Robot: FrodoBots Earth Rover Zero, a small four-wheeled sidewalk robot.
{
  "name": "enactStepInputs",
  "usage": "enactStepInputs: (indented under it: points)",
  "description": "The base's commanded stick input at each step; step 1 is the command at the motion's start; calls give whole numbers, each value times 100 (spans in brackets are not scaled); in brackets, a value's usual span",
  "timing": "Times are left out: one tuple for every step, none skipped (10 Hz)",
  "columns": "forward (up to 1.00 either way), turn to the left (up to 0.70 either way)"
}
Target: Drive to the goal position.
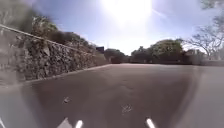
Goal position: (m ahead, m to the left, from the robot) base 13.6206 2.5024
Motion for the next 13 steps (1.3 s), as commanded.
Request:
enactStepInputs:
  points:
    - [85,0]
    - [85,0]
    - [85,0]
    - [85,0]
    - [85,0]
    - [85,0]
    - [85,0]
    - [85,0]
    - [85,0]
    - [85,0]
    - [85,0]
    - [85,0]
    - [85,0]
